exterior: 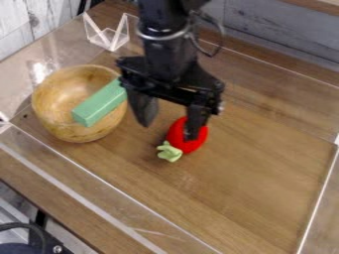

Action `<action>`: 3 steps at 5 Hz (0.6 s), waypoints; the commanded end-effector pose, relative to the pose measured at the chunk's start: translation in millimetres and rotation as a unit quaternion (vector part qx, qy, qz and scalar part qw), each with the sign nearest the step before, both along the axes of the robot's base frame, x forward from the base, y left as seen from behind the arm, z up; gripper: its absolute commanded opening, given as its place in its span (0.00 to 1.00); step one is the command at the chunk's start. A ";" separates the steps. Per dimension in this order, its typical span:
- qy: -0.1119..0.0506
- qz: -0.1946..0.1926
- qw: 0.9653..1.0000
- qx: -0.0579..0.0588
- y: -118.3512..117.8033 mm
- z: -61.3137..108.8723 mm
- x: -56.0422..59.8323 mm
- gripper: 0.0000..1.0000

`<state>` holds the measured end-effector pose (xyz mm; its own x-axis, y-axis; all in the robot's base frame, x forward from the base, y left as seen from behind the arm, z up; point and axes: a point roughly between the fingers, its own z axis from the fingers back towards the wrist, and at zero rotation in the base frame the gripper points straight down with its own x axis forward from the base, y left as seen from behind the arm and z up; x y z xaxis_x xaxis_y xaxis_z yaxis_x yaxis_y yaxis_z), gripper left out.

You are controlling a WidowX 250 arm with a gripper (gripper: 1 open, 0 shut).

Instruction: Remove the green block from the brown bowl and put it on the table

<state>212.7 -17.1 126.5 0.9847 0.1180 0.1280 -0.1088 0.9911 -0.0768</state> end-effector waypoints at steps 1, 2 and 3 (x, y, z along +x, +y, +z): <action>-0.020 0.027 0.999 0.001 0.2 7.8 -0.1 1.00; -0.019 0.055 0.998 0.004 0.4 7.3 -3.9 1.00; -0.018 0.074 0.997 0.006 -0.2 4.2 -4.3 1.00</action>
<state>205.5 -16.3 125.0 0.9545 0.2643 0.1381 -0.2578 0.9641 -0.0637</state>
